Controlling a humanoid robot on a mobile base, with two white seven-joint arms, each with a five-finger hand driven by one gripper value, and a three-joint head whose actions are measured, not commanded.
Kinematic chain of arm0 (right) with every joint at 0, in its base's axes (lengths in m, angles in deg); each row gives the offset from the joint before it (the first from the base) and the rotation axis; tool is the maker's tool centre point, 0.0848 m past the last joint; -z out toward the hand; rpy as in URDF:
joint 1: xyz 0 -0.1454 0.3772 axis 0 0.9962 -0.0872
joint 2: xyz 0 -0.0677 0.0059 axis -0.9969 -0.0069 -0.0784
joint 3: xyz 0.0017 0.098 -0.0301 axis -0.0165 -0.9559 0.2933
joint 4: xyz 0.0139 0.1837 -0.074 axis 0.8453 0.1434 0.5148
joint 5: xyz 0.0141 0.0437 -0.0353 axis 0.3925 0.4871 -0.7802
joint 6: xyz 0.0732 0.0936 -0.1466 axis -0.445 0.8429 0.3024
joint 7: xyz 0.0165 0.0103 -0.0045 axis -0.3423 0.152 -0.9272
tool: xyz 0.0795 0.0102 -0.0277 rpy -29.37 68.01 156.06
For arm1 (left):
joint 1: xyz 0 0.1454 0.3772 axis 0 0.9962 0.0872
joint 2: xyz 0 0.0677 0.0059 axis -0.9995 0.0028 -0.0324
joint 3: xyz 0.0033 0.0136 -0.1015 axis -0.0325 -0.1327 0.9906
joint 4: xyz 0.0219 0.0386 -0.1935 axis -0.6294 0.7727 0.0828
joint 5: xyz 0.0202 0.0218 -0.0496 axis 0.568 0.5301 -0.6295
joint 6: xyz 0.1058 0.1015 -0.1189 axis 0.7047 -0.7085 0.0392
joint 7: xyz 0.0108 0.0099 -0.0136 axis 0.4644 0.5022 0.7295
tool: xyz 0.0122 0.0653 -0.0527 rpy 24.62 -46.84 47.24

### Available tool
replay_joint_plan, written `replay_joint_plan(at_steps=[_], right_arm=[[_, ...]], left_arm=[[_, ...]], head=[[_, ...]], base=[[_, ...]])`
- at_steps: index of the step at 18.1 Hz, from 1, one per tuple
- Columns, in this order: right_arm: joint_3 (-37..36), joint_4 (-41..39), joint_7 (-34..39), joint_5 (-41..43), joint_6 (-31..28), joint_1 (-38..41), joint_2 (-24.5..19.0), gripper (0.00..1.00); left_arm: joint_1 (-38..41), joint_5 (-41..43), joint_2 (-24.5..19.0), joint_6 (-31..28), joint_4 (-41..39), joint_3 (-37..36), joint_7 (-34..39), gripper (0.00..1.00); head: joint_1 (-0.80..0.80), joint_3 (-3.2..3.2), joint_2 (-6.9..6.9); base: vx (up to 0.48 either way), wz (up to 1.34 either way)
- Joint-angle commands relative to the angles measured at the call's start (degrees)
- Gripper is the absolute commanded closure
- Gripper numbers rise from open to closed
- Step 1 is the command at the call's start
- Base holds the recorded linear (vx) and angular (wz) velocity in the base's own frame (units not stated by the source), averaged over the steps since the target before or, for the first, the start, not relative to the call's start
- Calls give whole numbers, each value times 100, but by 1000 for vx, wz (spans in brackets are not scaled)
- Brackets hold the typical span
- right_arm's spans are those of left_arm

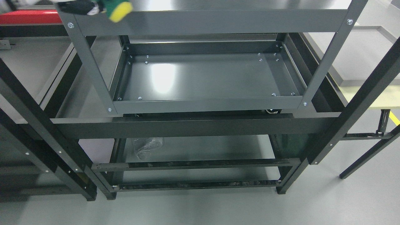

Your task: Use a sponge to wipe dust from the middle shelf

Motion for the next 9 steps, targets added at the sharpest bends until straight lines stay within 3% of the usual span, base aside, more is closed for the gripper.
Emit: replay_joint_plan(at_steps=[1,5,6,9], right_arm=[[0,-100,6,0,-418,0,100,0],[0,-100,6,0,-418,0,100,0],[0,-100,6,0,-418,0,100,0],[0,-100,6,0,-418,0,100,0]], left_arm=[[405,-750,-2348,-5,-295,37,5,98],[539,-778,-2123,-5,-268,222,14,98],[477,-742,-1790,-5,-260,248,14,98],[-13,-436,-263,-5,-225,266,14,98]], head=[[0,0,0],[0,0,0],[0,0,0],[0,0,0]], base=[[0,0],[0,0],[0,0],[0,0]])
